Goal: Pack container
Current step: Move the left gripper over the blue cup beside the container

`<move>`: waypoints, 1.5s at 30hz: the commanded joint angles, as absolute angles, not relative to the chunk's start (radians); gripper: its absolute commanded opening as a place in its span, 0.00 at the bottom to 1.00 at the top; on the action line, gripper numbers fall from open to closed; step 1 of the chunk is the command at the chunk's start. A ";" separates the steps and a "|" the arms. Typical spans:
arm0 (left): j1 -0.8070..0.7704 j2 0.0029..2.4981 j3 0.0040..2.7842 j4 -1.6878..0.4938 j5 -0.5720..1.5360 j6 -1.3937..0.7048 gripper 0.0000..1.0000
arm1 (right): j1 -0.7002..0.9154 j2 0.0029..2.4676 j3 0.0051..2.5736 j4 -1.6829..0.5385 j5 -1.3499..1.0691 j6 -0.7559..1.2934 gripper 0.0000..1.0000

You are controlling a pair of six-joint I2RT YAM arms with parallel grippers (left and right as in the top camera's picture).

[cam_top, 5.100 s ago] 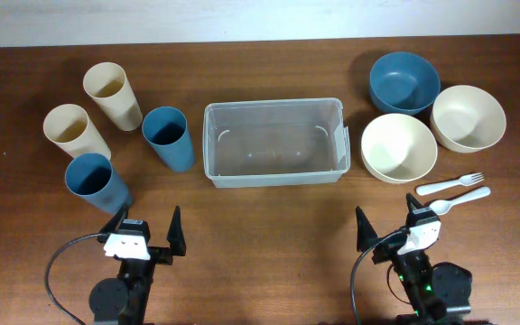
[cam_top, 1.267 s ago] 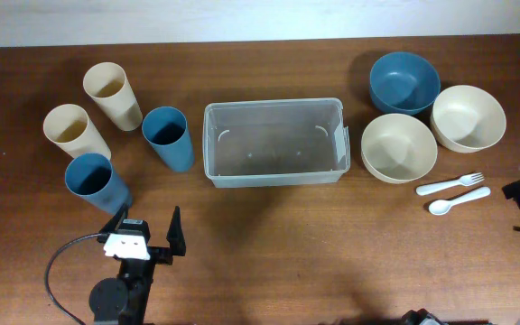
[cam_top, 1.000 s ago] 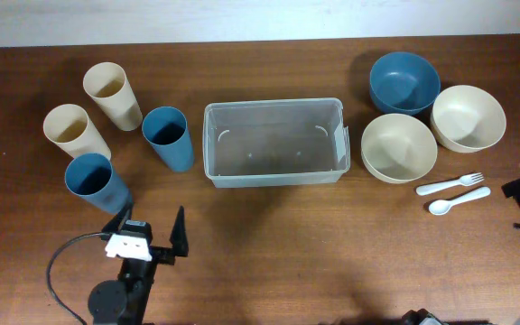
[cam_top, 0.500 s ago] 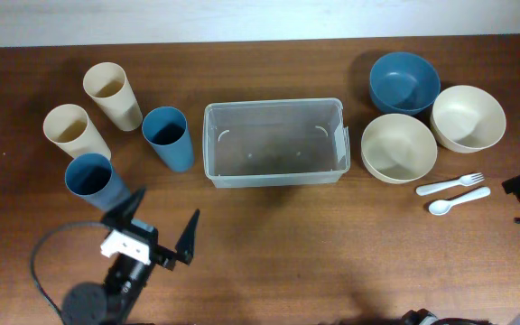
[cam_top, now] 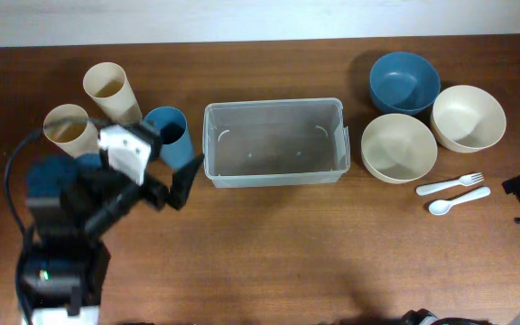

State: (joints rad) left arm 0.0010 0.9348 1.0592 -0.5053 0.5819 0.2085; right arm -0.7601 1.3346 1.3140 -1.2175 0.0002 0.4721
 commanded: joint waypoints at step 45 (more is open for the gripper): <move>-0.176 1.818 1.785 -1.153 0.039 0.052 1.00 | -0.766 1.336 1.307 -1.214 0.012 0.480 0.99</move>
State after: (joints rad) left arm -0.1776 1.8160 1.7660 -1.1416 0.0257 0.0628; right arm -0.7601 1.3346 1.3102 -1.2175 0.0002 0.4721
